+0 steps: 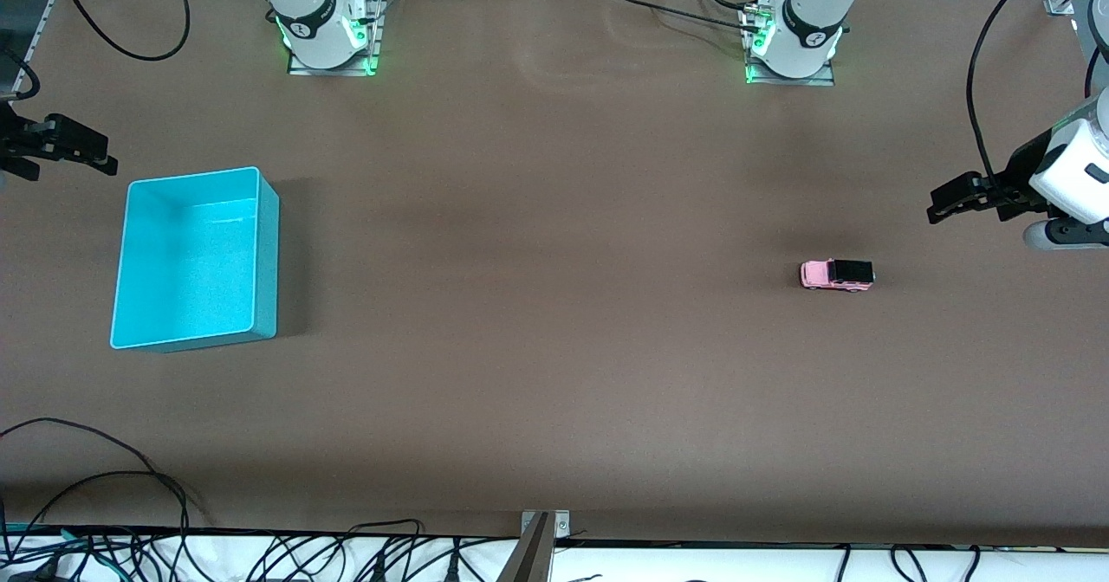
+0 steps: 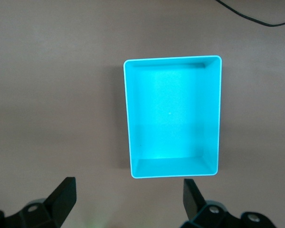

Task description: Wind and store pink jeep toy

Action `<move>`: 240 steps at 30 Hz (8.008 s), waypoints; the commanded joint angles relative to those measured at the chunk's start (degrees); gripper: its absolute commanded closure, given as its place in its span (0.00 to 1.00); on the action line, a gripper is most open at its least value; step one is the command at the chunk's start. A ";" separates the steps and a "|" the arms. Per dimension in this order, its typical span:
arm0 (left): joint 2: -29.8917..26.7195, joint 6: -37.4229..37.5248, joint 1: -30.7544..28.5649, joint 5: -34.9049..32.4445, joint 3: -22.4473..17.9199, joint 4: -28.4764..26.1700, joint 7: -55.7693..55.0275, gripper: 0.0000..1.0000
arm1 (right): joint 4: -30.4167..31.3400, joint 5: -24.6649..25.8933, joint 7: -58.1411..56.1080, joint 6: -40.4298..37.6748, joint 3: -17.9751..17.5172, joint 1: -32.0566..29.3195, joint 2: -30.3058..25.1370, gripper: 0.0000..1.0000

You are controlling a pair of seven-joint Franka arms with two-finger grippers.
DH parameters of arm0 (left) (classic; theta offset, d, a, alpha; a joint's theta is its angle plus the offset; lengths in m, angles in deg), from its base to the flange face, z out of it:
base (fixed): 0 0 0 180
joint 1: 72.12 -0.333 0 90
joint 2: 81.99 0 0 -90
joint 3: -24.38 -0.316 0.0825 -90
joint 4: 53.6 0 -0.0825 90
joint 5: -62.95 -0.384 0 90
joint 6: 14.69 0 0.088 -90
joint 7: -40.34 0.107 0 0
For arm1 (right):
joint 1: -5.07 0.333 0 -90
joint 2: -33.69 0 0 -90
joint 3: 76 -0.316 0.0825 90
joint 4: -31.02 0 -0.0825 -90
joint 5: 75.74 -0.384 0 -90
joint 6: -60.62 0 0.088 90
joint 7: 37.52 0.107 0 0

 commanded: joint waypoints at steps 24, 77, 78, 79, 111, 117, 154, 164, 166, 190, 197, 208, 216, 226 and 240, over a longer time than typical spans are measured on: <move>-0.39 0.80 -0.19 0.26 0.01 -0.54 0.59 0.00 | -1.55 1.08 -1.41 -2.66 0.69 -0.03 0.15 0.00; -0.21 0.98 -0.11 0.17 -0.08 0.34 0.59 0.00 | -1.55 1.00 -2.38 -3.18 1.57 0.06 0.15 0.00; -0.21 0.98 -0.11 0.17 -0.08 0.34 0.67 0.00 | -1.55 1.00 -2.38 -3.18 1.57 0.06 0.15 0.00; -0.13 0.89 -0.11 0.17 -0.08 0.25 0.59 0.00 | -1.55 1.00 -2.38 -3.18 1.57 0.06 0.15 0.00; 0.49 0.98 -0.19 0.08 -0.08 -0.10 0.50 0.00 | -1.55 1.00 -2.38 -3.27 1.48 0.06 0.15 0.00; 0.49 0.98 -0.19 -0.01 -0.17 -0.10 0.50 0.00 | -1.55 1.00 -2.38 -3.36 1.48 0.06 0.15 0.00; 0.58 1.33 -0.19 -0.01 -0.17 -0.28 0.59 0.00 | -1.55 1.00 -2.38 -3.36 1.48 0.06 0.15 0.00; 0.58 1.33 -0.19 -0.01 -0.17 -0.37 0.59 0.00 | -1.55 0.91 -2.38 -3.36 1.48 0.06 0.15 0.00; 0.58 1.33 -0.19 -0.01 -0.08 -0.37 0.59 0.00 | -1.55 0.91 -2.38 -3.36 1.48 0.06 0.15 0.00; 1.37 1.33 -1.07 -0.01 -0.17 -0.28 -2.04 0.00 | -1.55 0.82 -2.38 -3.36 1.48 0.06 0.15 0.00; 3.91 1.24 -1.34 -0.36 -0.17 -0.19 -16.79 0.00 | -1.55 0.82 -2.38 -3.36 1.48 0.06 0.15 0.00; 9.45 -1.48 -1.42 -0.62 -0.17 -0.45 -41.48 0.00 | -1.55 0.73 -2.30 -3.36 1.48 0.06 0.15 0.00; 12.88 -6.57 -1.34 -0.62 -0.17 -3.43 -62.23 0.00 | -1.55 0.73 -2.30 -3.36 1.48 0.06 0.15 0.00; 12.18 -21.33 -1.34 -0.62 -0.08 -16.96 -79.72 0.00 | -1.55 0.73 -2.30 -3.36 1.48 0.06 0.15 0.00; 13.23 -41.46 -1.25 -0.62 0.01 -29.89 -89.59 0.00 | -1.55 0.73 -2.30 -3.36 1.48 0.06 0.15 0.00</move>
